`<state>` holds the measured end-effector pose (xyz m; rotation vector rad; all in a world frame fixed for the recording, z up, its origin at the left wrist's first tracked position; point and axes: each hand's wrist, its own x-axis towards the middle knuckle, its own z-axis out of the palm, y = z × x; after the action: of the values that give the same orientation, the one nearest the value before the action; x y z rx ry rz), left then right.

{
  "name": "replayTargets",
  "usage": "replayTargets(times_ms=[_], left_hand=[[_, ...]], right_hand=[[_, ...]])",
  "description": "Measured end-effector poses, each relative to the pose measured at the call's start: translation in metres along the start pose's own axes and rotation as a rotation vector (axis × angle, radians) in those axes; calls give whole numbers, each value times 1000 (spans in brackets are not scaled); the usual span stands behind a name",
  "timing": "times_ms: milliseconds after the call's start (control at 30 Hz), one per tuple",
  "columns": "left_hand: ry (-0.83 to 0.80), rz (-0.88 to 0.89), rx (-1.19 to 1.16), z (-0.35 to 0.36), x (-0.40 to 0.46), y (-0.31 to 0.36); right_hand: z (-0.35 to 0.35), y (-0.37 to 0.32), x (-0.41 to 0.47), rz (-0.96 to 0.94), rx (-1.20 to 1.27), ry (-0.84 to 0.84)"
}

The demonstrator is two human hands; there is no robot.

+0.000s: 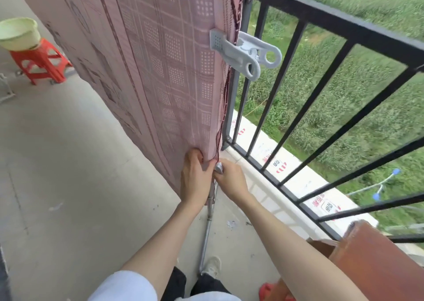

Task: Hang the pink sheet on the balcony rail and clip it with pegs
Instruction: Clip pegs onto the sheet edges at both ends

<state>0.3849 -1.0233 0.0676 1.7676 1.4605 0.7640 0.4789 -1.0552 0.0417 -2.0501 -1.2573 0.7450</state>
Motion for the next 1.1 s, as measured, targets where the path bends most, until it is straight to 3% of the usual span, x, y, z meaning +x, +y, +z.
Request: replayTargets(times_ms=[167,233,433,667,867,1100], left_hand=[[-28,105,14,-35,-14,-21],[-19,69,-14,-51,-26,-31],[75,-118,-165,-80,-71,-51],[-55,-67,-6,-99,-75,-59],[-122,-41,-13,-122,-89,-59],[-162,-49,-7,-142,-90,-81]], right_hand=[[2,-8,-12,-49,-144,-55],[2,-13,-20,-35,-157,-35],[26,-26,-52,141,52,36],[54,-33,-83,182,168,-6],[73,-52,-120,197,350,-160],[99,-78,-137,152,531,-211]])
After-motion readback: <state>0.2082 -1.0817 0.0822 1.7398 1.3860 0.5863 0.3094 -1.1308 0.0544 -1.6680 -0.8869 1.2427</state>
